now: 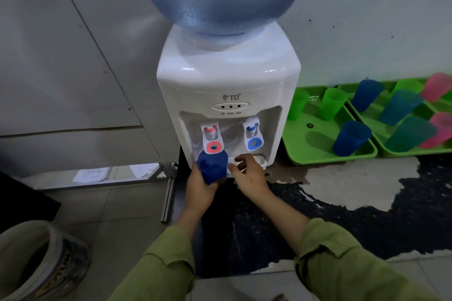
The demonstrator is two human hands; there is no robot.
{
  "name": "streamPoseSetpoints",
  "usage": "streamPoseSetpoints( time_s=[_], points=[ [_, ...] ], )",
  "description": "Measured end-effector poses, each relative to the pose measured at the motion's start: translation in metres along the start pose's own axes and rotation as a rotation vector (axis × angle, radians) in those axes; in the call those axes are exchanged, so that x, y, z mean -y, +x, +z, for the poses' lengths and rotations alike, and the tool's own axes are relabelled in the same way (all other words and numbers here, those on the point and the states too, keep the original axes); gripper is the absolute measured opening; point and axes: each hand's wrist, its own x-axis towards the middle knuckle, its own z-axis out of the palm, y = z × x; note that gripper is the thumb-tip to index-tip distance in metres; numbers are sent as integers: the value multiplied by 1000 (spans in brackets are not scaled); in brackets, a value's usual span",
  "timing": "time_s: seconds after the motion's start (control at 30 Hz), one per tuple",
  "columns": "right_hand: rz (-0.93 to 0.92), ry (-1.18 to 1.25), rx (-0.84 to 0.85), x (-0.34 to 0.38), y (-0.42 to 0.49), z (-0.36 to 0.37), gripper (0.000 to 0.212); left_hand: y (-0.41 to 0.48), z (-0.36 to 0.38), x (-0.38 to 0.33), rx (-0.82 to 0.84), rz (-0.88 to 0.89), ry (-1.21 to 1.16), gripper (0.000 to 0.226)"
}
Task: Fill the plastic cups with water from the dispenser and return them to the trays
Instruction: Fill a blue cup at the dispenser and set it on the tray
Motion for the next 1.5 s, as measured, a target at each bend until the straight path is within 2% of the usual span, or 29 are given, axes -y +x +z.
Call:
streamPoseSetpoints(
  time_s=[0.2, 0.33, 0.53, 0.83, 0.93, 1.0, 1.13, 1.23, 1.5],
  points=[
    [-91, 7, 264, -22, -14, -27, 73, -27, 8, -2, 68, -15, 17, 62],
    [-166, -47, 275, -29, -20, -50, 87, -33, 24, -9, 180, 24, 37, 63],
    [-236, -60, 150, -42, -22, -105, 78, -35, 75, -32, 295, 137, 70, 60],
    [-200, -115, -66, -57, -2, -188, 71, -15, 158, -63, 474, 94, 111, 62],
    [-197, -102, -131, -58, 16, -208, 73, -1, 178, -61, 460, 126, 258, 73],
    [-190, -113, -160, -58, 32, -219, 73, 4, 187, -65, 474, 131, 365, 69],
    [-179, -162, -150, -57, 61, -227, 76, 15, 202, -65, 492, 129, 474, 59],
    [-178, -207, -144, -58, 81, -227, 81, 22, 209, -63, 444, 131, 485, 55],
    [-162, -252, -36, -64, 116, -225, 76, 28, 218, -59, 323, 153, 497, 49]
  ],
)
